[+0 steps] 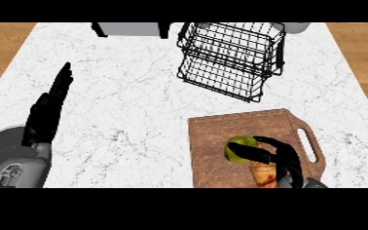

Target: Pick the pear from the cutting board and place it in the tiered basket

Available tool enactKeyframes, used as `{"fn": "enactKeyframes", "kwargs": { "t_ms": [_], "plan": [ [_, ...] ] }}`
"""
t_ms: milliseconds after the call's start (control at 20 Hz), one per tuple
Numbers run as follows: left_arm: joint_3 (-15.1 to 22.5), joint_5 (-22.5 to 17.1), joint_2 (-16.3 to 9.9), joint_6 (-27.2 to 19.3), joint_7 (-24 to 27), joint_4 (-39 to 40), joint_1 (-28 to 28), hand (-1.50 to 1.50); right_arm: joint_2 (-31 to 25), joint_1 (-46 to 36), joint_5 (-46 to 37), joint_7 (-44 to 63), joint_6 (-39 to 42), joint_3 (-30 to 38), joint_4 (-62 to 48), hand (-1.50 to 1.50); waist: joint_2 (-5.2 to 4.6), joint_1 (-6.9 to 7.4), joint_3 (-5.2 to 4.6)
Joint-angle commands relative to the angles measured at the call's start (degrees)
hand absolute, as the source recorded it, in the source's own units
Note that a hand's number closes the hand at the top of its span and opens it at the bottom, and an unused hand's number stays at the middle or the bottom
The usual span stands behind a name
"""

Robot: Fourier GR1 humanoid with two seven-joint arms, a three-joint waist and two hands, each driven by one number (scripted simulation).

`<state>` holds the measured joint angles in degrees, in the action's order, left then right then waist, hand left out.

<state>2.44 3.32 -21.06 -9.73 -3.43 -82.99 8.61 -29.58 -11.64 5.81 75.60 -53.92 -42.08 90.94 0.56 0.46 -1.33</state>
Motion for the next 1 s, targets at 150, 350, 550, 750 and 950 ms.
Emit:
{"fn": "enactKeyframes", "kwargs": {
  "t_ms": [150,350,550,750,950],
  "plan": [
    [-1.46,0.45,0.25,0.55,0.7,1.08,-0.33,0.0,0.57,-2.03,-0.98,5.76,0.51,0.81,1.89,1.5,-0.48,-0.59,1.28],
    [0.05,1.9,2.2,-0.54,1.47,-0.6,-2.91,0.0,1.4,-1.13,-2.84,6.62,-3.87,1.17,1.48,1.5,-0.41,-0.53,1.26],
    [-0.09,1.38,1.06,1.15,-0.75,-0.14,1.89,0.0,7.99,-13.8,-13.26,4.58,-2.0,-8.53,-7.41,1.5,-0.75,2.34,1.02],
    [3.31,1.87,2.25,3.43,0.68,0.23,3.98,0.0,7.66,-25.48,-17.4,-3.2,6.48,-14.09,-10.45,1.5,-2.21,10.41,0.18],
    [4.59,2.5,3.25,3.49,0.25,1.07,4.97,0.0,14.18,-38.61,-23.18,-0.91,4.29,-13.83,-19.92,1.5,-1.51,10.09,0.42]
  ]
}}
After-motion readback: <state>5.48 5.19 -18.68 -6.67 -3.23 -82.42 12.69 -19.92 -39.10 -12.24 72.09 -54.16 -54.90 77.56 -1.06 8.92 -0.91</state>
